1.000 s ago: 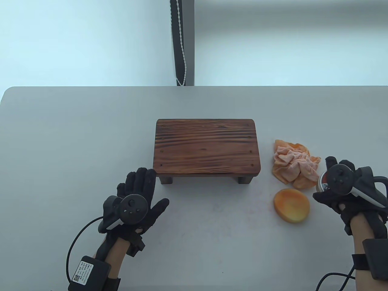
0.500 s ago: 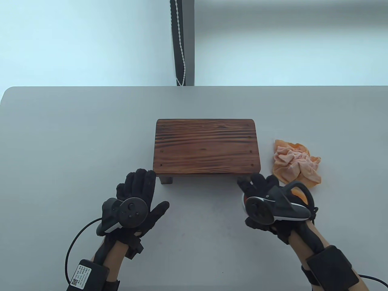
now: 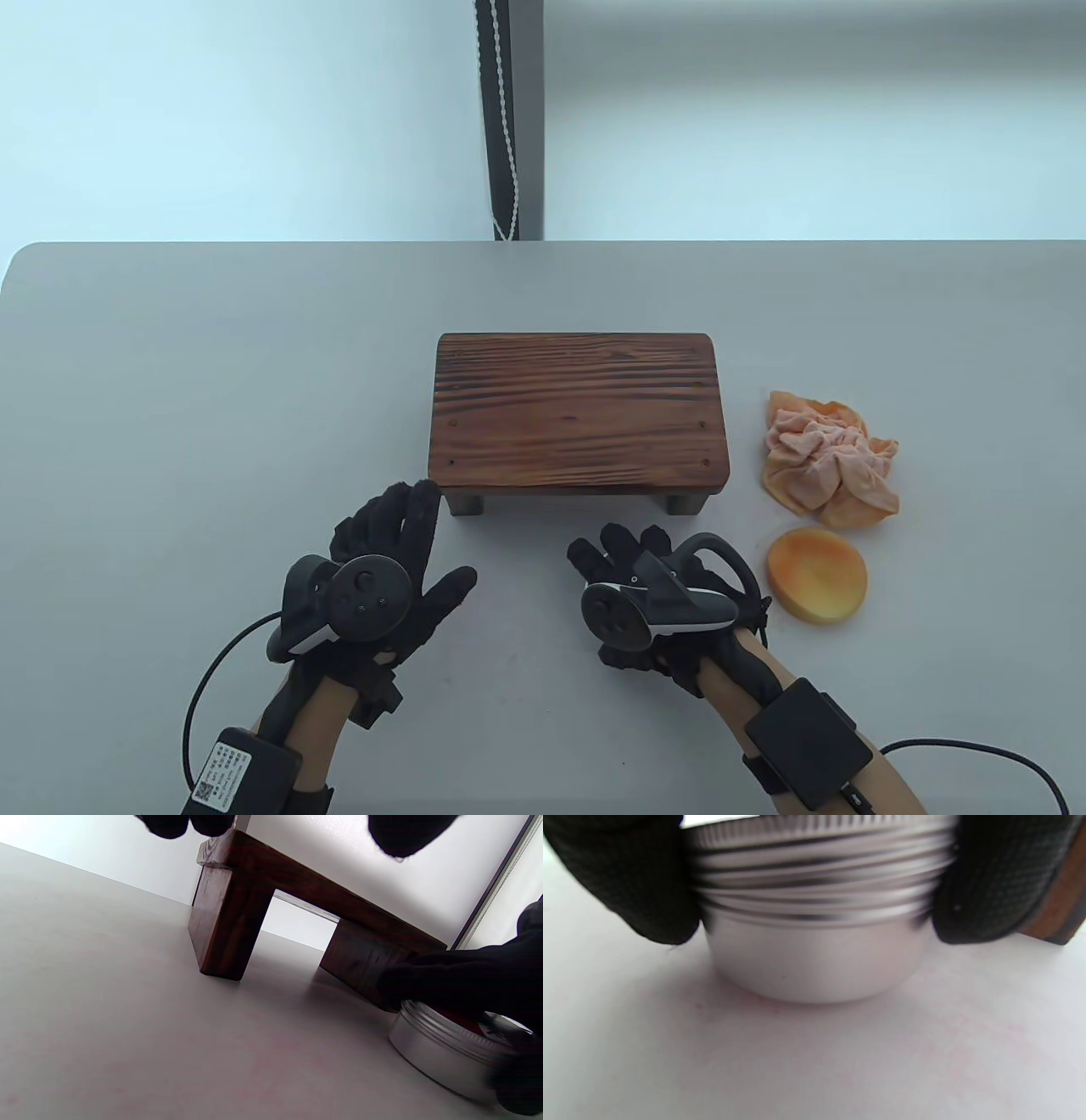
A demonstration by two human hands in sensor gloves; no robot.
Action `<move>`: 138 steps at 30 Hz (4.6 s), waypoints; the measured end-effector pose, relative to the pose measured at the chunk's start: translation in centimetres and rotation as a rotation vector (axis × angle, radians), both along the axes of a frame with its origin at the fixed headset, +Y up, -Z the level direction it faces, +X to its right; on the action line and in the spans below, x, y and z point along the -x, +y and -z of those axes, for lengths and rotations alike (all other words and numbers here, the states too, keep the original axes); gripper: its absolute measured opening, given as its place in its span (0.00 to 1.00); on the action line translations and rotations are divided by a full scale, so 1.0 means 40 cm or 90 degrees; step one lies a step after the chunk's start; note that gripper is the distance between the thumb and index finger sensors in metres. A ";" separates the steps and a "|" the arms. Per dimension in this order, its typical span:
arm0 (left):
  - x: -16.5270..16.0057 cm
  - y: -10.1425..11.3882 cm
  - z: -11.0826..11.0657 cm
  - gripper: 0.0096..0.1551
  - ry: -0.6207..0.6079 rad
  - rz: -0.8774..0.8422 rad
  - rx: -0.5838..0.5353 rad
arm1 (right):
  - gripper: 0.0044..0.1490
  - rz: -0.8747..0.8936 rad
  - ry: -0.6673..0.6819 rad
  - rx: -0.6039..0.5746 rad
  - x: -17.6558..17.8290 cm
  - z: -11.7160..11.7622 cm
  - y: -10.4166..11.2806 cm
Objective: Dip and apply wood wax on stool
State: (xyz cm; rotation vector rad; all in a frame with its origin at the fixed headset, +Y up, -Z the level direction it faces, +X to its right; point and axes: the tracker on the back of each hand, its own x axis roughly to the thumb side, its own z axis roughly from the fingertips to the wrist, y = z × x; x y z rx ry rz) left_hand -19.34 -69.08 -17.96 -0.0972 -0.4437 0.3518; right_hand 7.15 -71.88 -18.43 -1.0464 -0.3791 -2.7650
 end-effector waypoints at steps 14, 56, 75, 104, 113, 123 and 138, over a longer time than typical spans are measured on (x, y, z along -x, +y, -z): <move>-0.065 -0.008 -0.014 0.59 -0.098 0.045 0.032 | 0.65 0.063 -0.063 0.022 -0.048 -0.021 0.021; -0.301 -0.145 0.022 0.60 -0.161 0.139 0.031 | 0.59 0.361 -0.064 0.130 -0.087 -0.013 -0.029; -0.301 -0.143 0.021 0.60 -0.154 0.140 0.029 | 0.53 0.365 -0.046 0.257 -0.099 -0.003 -0.038; -0.301 -0.139 0.020 0.57 -0.157 0.142 0.032 | 0.55 0.369 -0.050 0.243 -0.100 0.003 -0.039; -0.300 -0.139 0.021 0.56 -0.156 0.141 0.033 | 0.67 0.347 -0.073 0.145 -0.087 -0.002 -0.042; -0.299 -0.138 0.022 0.57 -0.156 0.140 0.032 | 0.63 0.345 -0.041 0.186 -0.090 -0.005 -0.046; -0.297 -0.138 0.020 0.56 -0.153 0.141 0.034 | 0.52 0.380 -0.038 0.163 -0.105 -0.005 -0.043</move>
